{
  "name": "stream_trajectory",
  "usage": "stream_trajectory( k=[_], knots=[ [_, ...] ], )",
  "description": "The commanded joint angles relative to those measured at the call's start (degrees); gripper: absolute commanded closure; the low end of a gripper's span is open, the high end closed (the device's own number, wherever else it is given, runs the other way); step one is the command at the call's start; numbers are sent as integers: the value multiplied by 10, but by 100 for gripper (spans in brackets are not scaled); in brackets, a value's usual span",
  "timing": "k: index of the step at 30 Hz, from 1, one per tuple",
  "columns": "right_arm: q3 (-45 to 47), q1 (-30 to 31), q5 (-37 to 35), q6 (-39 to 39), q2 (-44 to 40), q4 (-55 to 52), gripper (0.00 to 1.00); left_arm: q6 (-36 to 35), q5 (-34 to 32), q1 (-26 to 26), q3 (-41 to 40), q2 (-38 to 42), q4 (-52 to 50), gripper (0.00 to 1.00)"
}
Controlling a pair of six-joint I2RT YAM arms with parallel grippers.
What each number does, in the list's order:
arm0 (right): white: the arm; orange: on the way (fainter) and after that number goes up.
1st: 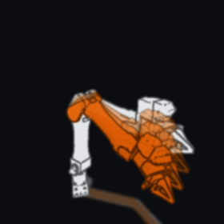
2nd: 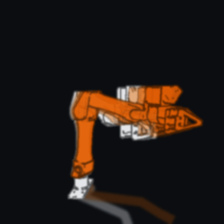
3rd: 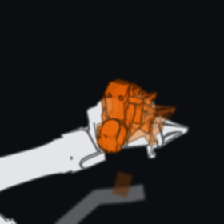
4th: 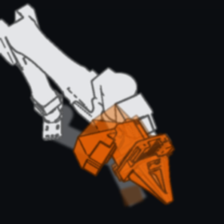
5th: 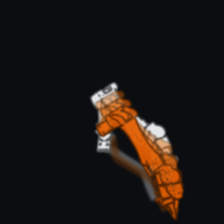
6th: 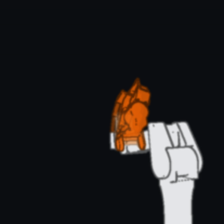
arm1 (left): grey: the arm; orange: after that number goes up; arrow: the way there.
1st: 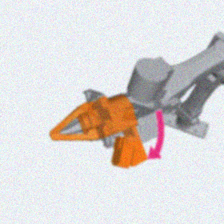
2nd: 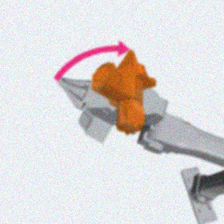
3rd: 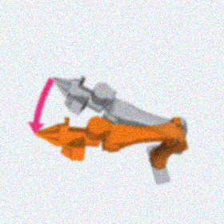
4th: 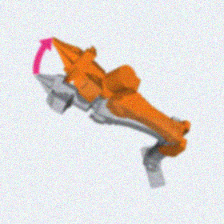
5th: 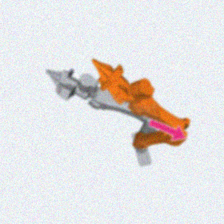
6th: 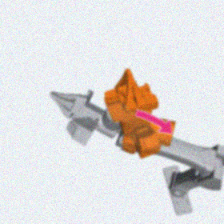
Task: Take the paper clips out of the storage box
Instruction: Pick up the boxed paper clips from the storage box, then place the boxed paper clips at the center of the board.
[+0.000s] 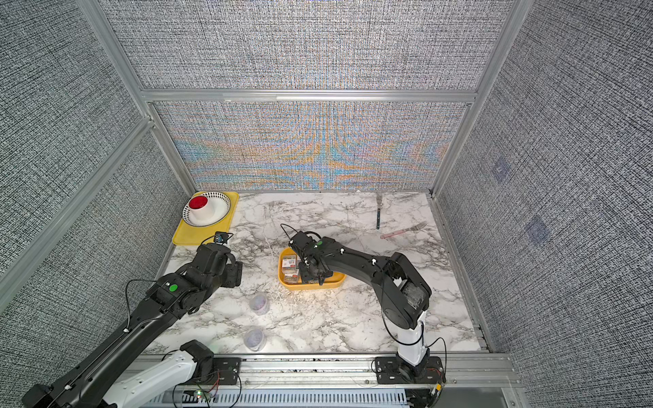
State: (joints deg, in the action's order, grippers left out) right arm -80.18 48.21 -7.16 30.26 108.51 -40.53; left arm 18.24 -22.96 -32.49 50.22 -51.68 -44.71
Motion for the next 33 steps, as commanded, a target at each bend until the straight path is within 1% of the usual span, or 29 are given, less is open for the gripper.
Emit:
stream_trajectory(
  k=[1, 4, 10, 15, 19, 24, 29, 33],
  knots=[
    [-8, 0, -14, 6, -3, -3, 46, -1, -2, 1, 0, 2, 9, 24],
    [-20, 0, -29, 3, -10, -14, 51, -1, -2, 1, 0, 3, 10, 24],
    [-47, -2, -46, -13, -32, -34, 53, -1, -4, 1, -1, 6, 9, 24],
    [-75, -3, -55, -43, -71, -44, 55, 0, -6, 0, -2, 6, 10, 24],
    [-72, -1, -41, -99, -118, -31, 55, 4, -9, 1, -1, 7, 10, 24],
    [-44, 18, 8, -204, -191, -10, 57, 6, -16, 1, -2, 11, 11, 24],
    [-2, 78, 28, -299, -245, -6, 56, 12, -19, 1, -1, 12, 12, 24],
    [45, 116, 35, -361, -268, 9, 54, 13, -28, 1, -3, 21, 9, 24]
  ],
)
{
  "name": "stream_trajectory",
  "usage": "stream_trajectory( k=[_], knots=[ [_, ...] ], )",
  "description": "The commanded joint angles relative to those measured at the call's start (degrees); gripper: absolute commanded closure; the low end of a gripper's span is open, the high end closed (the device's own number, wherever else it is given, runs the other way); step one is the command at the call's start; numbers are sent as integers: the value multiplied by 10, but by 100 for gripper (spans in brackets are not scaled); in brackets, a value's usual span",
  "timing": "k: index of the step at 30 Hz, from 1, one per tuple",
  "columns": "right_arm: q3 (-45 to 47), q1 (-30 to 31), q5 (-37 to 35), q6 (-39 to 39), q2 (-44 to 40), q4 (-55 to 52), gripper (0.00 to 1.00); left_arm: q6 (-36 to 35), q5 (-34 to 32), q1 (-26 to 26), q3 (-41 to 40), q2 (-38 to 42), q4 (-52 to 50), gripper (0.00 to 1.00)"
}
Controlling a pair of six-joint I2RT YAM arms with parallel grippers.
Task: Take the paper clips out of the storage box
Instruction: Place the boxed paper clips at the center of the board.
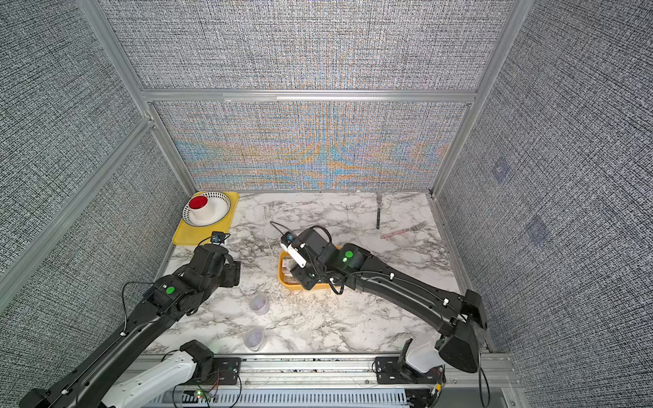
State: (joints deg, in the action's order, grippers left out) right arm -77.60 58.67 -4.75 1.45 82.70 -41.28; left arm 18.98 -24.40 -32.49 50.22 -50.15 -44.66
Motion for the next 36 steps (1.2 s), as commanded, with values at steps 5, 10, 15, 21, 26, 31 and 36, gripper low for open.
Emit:
stream_trajectory(
  k=[5, 10, 15, 21, 26, 31, 36],
  knots=[
    [96, 48, 51, -170, -53, 78, 54, 4, -21, 1, -6, 19, 8, 24],
    [144, 56, 97, -254, -59, 120, 55, 3, -20, 1, -6, 18, 8, 24],
    [128, 63, 109, -281, 3, 111, 56, 2, -17, 1, -5, 20, 8, 24],
    [104, 75, 97, -298, 95, 106, 57, 0, -16, 1, -6, 25, 10, 24],
    [107, 74, 83, -317, 123, 133, 58, -4, -14, 1, -6, 25, 10, 24],
    [99, 67, 84, -339, 150, 150, 58, -6, -11, 1, -6, 24, 12, 24],
    [93, 51, 81, -353, 180, 153, 58, -7, -12, 1, -6, 28, 12, 24]
  ],
)
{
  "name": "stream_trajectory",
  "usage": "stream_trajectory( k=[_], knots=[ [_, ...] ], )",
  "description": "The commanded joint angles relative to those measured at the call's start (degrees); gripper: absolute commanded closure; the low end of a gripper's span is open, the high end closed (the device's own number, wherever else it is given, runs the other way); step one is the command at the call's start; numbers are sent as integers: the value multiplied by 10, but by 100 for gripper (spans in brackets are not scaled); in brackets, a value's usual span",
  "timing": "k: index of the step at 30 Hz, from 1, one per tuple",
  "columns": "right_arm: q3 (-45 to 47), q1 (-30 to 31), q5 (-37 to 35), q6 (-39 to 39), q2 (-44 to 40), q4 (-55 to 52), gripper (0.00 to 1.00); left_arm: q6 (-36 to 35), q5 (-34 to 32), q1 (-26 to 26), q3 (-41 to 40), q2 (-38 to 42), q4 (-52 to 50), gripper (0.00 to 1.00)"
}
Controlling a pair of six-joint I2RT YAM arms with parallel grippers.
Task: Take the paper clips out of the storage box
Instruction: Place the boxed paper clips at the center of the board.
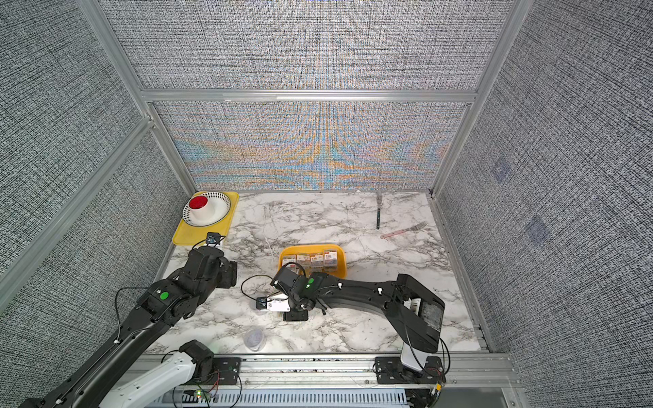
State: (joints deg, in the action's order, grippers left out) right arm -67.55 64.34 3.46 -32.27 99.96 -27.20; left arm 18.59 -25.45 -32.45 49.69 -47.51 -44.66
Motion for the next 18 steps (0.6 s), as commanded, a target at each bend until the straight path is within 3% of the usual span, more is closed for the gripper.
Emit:
stream_trajectory(
  k=[1, 18],
  knots=[
    [-8, -9, 0, -17, 12, 13, 58, -3, -1, 1, -1, 3, 12, 24],
    [-24, -35, 15, -35, 48, 15, 57, -7, 2, 3, 0, -3, 13, 24]
  ],
)
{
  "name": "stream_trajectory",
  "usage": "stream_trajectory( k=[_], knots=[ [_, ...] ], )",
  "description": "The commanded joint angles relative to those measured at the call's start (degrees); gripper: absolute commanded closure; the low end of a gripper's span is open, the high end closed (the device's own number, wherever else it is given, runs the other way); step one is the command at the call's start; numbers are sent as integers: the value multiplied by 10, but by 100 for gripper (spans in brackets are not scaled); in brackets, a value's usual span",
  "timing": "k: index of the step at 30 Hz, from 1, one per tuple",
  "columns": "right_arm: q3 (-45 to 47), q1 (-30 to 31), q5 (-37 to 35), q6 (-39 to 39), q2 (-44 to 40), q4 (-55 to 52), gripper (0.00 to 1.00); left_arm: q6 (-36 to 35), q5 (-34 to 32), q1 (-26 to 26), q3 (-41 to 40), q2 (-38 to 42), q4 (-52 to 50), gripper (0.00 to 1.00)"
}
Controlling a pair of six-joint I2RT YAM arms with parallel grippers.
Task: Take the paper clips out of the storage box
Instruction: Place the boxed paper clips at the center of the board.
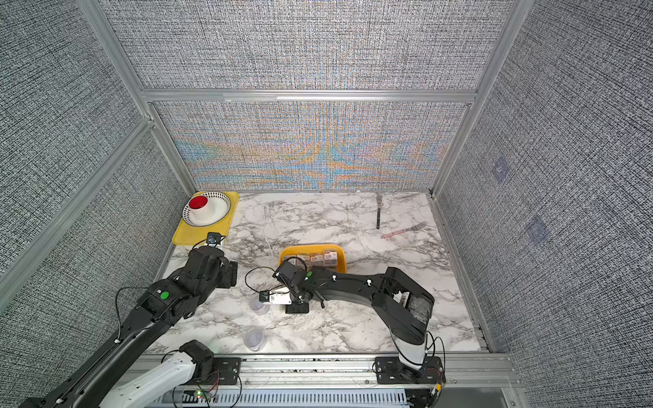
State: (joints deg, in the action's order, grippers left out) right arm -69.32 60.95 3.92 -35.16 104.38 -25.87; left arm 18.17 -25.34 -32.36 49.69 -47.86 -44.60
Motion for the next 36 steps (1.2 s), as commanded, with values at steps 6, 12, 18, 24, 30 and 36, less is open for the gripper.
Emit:
stream_trajectory(
  k=[6, 12, 18, 24, 30, 36],
  knots=[
    [-13, -4, 12, -9, 16, -5, 56, -3, 2, 3, 0, 1, 13, 24],
    [-10, -4, 12, -5, 17, -5, 52, -2, 1, 4, 0, 1, 13, 24],
    [-6, -3, 7, -3, 17, -4, 46, -2, 2, 4, -1, 3, 13, 24],
    [-4, -4, -1, -1, 17, -2, 34, -2, 3, 4, -1, 2, 13, 24],
    [-6, -2, -7, 2, 6, -5, 25, -5, 3, 5, 0, 1, 13, 24],
    [-11, 10, -16, 13, -31, -17, 25, -4, 2, 5, -1, 3, 13, 24]
  ],
)
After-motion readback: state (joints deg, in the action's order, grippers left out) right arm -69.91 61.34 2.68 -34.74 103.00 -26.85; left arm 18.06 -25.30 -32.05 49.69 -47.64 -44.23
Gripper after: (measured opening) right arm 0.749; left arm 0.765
